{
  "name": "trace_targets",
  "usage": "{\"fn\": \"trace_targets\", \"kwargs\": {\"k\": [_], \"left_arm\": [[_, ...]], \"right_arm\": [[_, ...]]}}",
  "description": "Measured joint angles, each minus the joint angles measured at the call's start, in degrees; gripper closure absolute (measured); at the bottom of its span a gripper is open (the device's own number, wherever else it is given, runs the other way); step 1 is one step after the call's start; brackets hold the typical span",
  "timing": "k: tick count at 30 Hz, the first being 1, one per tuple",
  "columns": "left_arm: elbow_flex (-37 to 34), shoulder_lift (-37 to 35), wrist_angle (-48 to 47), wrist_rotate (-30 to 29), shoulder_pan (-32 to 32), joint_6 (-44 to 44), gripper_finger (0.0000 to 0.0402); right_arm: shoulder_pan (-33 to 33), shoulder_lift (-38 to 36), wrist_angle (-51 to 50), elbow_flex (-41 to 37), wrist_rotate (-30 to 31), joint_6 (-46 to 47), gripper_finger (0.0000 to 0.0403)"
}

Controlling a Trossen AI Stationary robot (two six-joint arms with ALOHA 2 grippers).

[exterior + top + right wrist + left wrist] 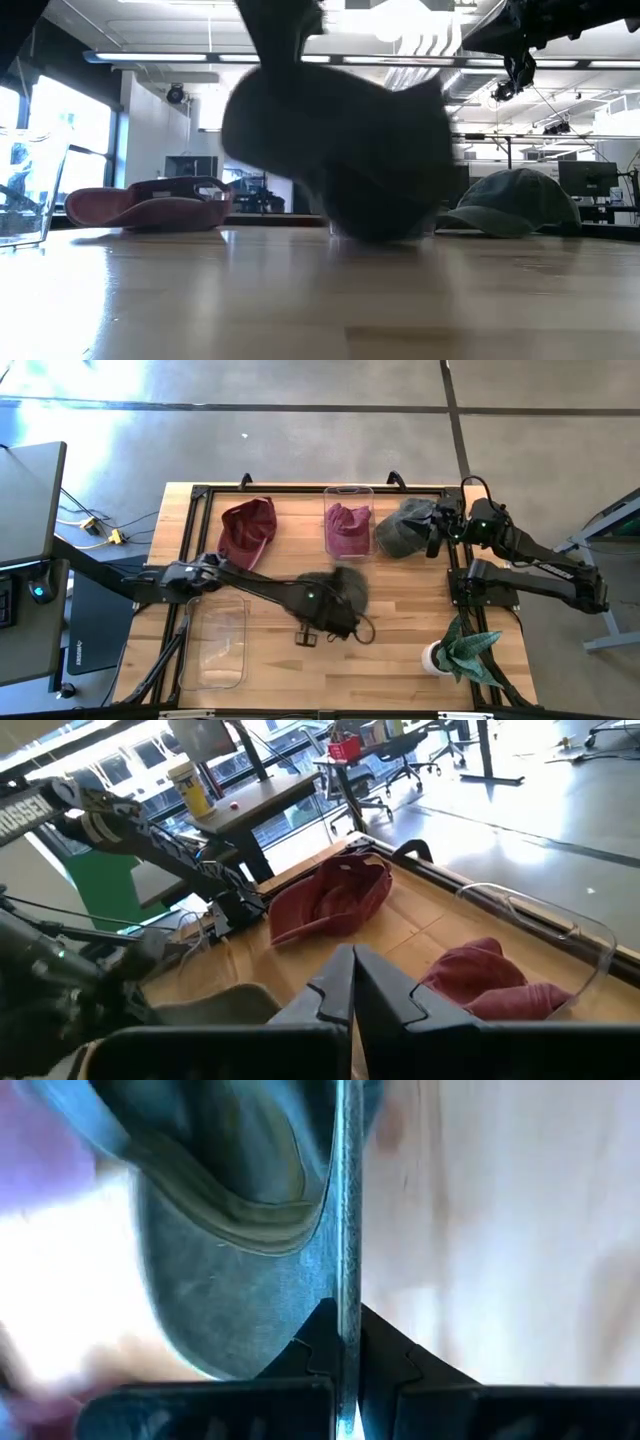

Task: Pick & Place hat
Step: Put the left black cap into the bottom transparent bin

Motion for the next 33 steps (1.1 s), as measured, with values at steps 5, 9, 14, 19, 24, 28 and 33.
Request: {"fn": "trace_targets", "kwargs": {"k": [5,9,14,19,24,28,33], "left_arm": [[-4.49,0.3,5.61,1.68,1.9,20.76,0.0399],[-9.62,0.9,13.26,-0.44,1.51,28.11,0.04],[-14.69,0.38,22.52,-5.09,-0.18,32.74,0.0401],[-16.32,0.58,21.12,-8.14,-1.36,33.68,0.0399],[-16.32,0.42,10.89,3.02,1.51,27.33,0.0364],[-16.59,-2.62,5.48,10.65,4.05,22.07,0.0323],[-16.45,-9.25,5.07,11.82,5.9,14.92,0.0286]], "right_arm": [[0.0,-0.27,0.01,0.0,-0.02,1.33,0.0398],[0.0,-0.48,-0.08,0.0,-0.86,3.2,0.0401],[0.0,-0.11,-0.12,0.02,-4.75,4.07,0.04],[0.33,1.28,-0.09,0.0,-9.17,5.41,0.0399],[3.7,4.26,1.98,0.02,-10.99,5.15,0.0401],[7.1,7.35,6.02,0.05,-10.67,5.06,0.04],[9.68,11.07,9.24,0.07,-9.74,4.99,0.0401]]}}
